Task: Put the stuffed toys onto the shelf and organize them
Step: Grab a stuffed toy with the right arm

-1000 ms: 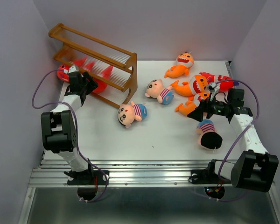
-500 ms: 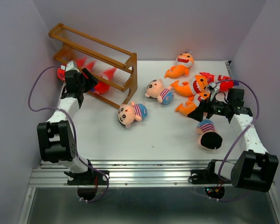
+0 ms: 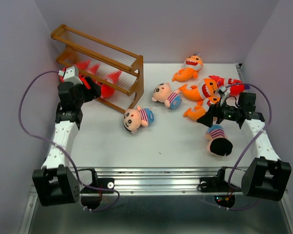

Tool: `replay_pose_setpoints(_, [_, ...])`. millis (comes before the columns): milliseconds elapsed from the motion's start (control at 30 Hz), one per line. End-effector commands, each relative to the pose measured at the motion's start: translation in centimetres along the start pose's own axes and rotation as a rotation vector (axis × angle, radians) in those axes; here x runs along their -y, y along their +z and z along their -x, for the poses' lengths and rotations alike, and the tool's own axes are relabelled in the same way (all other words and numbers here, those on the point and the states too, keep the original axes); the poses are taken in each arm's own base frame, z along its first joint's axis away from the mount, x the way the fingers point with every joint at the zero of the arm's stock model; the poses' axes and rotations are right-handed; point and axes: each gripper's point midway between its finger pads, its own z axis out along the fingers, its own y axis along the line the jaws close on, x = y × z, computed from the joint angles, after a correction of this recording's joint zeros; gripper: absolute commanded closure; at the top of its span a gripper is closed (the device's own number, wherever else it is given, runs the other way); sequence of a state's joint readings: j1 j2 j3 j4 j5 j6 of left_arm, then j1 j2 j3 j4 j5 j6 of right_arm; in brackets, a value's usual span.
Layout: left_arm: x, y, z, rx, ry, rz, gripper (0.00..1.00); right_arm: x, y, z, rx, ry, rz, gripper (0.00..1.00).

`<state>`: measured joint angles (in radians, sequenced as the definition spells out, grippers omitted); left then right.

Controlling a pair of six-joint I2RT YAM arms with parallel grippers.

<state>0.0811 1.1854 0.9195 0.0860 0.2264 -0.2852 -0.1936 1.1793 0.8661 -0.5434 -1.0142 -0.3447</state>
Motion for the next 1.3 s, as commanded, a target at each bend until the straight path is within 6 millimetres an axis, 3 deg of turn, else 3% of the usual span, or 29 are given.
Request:
replay_pose_setpoints(0, [2.2,-4.4,1.0,0.086,0.111,-0.111,0.1,0.1,-1.2,1.8,0.058,-0.093,-0.021,0.0])
replay_pose_setpoints(100, [2.1,-6.9,0.5,0.15,0.147,-0.107,0.01,1.2,-1.6,2.9,0.052,-0.081,-0.089,0.0])
replay_pose_setpoints(233, [2.0,-9.7,0.6,0.271,0.133,-0.102,0.01,5.2,-2.6,6.4,0.05,-0.011,-0.292,0.0])
replay_pose_setpoints(267, [2.0,-10.3,0.3,0.299,0.126,-0.11,0.01,7.5,-3.5,8.0,0.054,0.004,-0.393,0.0])
replay_pose_setpoints(333, [1.9,-10.5,-0.9,0.29,0.121,-0.122,0.01,9.6,-4.1,9.7,0.073,0.066,-0.495,0.0])
replay_pose_setpoints(367, [2.0,-10.7,-1.2,0.292,0.121,-0.133,0.01,10.5,-4.9,11.8,0.107,0.062,-0.555,0.0])
replay_pose_setpoints(400, [2.1,-10.7,-1.9,0.275,0.114,-0.149,0.01,13.3,-5.8,12.1,0.119,0.114,-0.67,0.0])
replay_pose_setpoints(467, [2.6,-10.9,-2.3,0.266,0.108,-0.175,0.01,15.8,-6.9,13.3,0.156,0.143,-0.797,0.0])
replay_pose_setpoints(500, [2.8,-10.9,-2.2,0.262,0.112,-0.182,0.01,18.6,-8.5,13.6,0.17,0.166,-0.934,0.0])
replay_pose_setpoints(567, [3.0,-11.0,-2.0,0.277,0.116,-0.19,0.01,21.2,-9.6,14.6,0.221,0.211,-1.058,0.0])
replay_pose_setpoints(600, [2.9,-11.0,-1.8,0.282,0.115,-0.184,0.01,23.1,-9.4,14.9,0.205,0.207,-1.073,0.0])
replay_pose_setpoints(700, [2.6,-10.8,-1.6,0.286,0.12,-0.166,0.01,25.6,-8.6,14.9,0.17,0.202,-1.09,0.0])
replay_pose_setpoints(733, [2.6,-10.8,-1.6,0.286,0.121,-0.166,0.01,26.3,-8.6,15.9,0.156,0.142,-1.09,0.0])
replay_pose_setpoints(767, [2.6,-10.8,-1.6,0.282,0.123,-0.164,0.01,27.9,-7.7,14.9,0.116,0.144,-1.088,0.0])
replay_pose_setpoints(833, [2.6,-10.8,-1.6,0.282,0.128,-0.166,0.01,29.3,-7.6,16.2,0.11,0.087,-1.101,0.0])
replay_pose_setpoints(867, [2.5,-10.9,-1.6,0.284,0.128,-0.164,0.01,30.6,-6.9,15.5,0.083,0.081,-1.099,0.0])
replay_pose_setpoints(967, [2.4,-10.8,-1.7,0.283,0.128,-0.158,0.01,33.6,-7.1,15.3,0.047,0.035,-1.174,0.0])
replay_pose_setpoints(1133, [2.3,-10.4,-2.0,0.263,0.126,-0.153,0.01,35.9,-5.1,12.2,-0.043,0.038,-1.147,0.03])
replay_pose_setpoints(1167, [2.3,-10.4,-1.9,0.263,0.126,-0.155,0.01,36.2,-4.8,11.3,-0.062,0.047,-1.144,0.06])
replay_pose_setpoints(1267, [2.1,-10.1,-2.2,0.248,0.123,-0.145,0.01,36.8,-4.3,8.5,-0.12,0.077,-1.151,0.31])
